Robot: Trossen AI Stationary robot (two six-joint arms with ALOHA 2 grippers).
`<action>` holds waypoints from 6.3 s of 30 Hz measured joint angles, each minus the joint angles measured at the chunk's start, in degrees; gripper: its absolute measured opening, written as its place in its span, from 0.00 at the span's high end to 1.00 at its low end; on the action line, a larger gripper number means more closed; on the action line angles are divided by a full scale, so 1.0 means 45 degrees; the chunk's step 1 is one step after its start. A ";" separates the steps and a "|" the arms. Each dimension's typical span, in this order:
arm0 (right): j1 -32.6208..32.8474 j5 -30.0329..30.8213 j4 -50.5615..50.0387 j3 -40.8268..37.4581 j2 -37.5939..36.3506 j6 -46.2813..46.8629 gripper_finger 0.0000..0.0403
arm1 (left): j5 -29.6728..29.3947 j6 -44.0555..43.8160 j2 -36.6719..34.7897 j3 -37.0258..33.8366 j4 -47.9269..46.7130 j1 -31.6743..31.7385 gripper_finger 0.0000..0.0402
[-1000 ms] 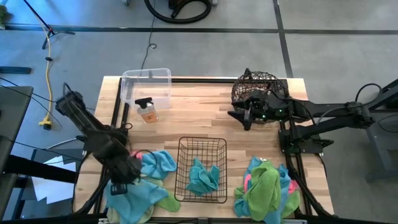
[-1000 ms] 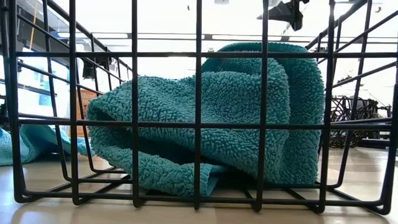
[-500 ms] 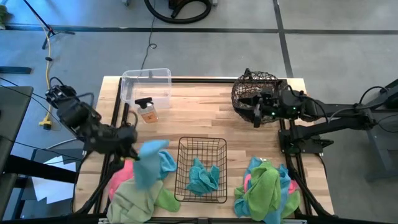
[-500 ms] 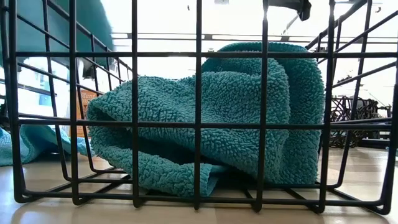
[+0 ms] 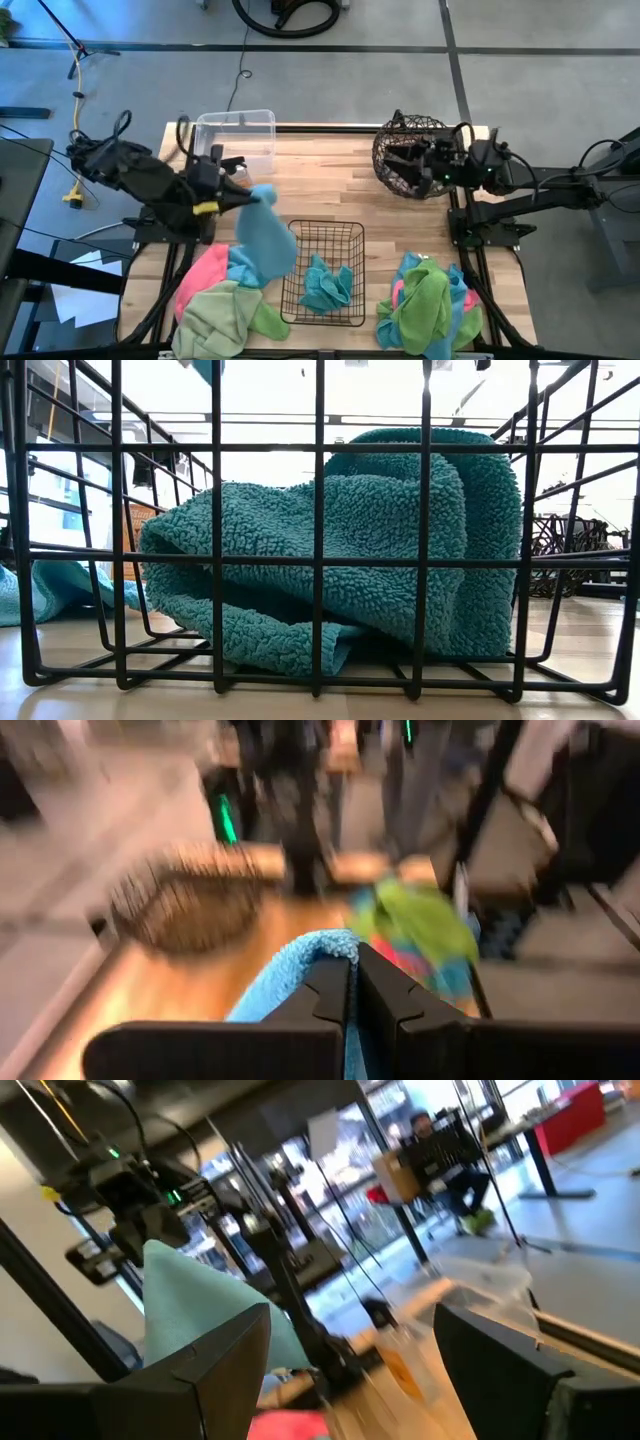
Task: Sort microfiber towel by color & place in baskets
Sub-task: Put the blue towel into the bottom basket, then put the green towel into the top right basket
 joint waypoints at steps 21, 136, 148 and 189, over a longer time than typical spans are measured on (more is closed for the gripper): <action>-0.0005 -0.0682 0.1825 0.0000 0.0005 -0.0242 0.31 | 0.0228 0.1641 0.0411 -0.1662 0.5621 0.0454 1.00; 0.1707 -0.5415 -1.3069 0.5924 0.3616 0.4048 0.31 | 0.2416 -0.3875 -0.3621 -1.1856 1.3969 0.2000 0.44; 0.7394 -0.6743 -1.5961 0.2604 0.4444 1.2917 0.31 | 0.2421 -0.4496 -0.3616 -1.1856 1.3465 0.2000 0.44; 0.9131 -0.3532 -1.3462 0.6844 0.3421 0.8919 0.97 | 0.2426 -0.2717 -0.5688 -1.1837 1.7539 0.2000 0.44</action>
